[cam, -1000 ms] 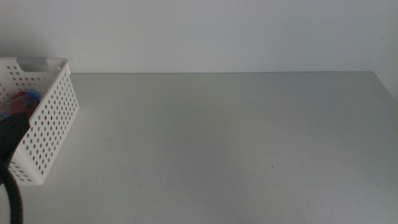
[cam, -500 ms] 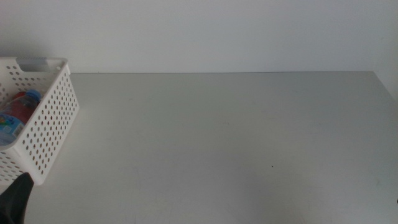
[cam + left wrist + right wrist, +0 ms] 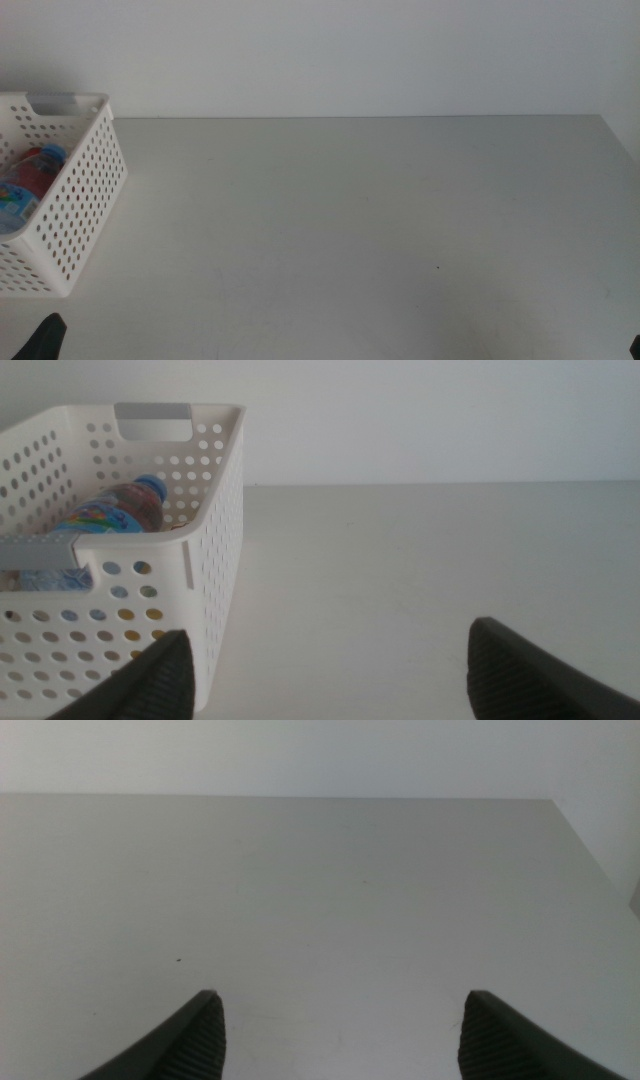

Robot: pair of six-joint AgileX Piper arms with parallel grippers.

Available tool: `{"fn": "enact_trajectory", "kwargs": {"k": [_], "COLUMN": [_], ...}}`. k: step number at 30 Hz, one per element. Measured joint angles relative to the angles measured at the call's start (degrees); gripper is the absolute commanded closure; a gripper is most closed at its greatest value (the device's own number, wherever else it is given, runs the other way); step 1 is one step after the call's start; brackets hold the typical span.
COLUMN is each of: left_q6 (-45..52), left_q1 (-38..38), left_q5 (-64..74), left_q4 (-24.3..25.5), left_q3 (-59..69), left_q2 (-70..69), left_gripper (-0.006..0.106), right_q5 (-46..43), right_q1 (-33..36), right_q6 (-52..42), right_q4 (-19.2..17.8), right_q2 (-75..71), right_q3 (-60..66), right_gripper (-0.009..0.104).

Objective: Use arms to grab the bottles and put them into the dustbin to the left of the table.

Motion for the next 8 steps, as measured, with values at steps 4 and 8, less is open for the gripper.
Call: {"fn": "enact_trajectory", "kwargs": {"k": [4, 8], "left_q6": [0.0, 0.0], "left_q1": [0.0, 0.0], "left_q5": [0.3, 0.6], "left_q4": [0.0, 0.0], "left_q3": [0.0, 0.0], "left_q2": [0.0, 0.0], "left_gripper": [0.007, 0.007], "right_q5": [-0.7, -1.1], "right_q1": [-1.1, -1.5], "right_q6": [0.0, 0.0], "right_q4": [1.0, 1.5], "right_q2": [0.0, -0.1], "right_q3": [0.0, 0.0], "right_gripper": [0.036, 0.036]}}
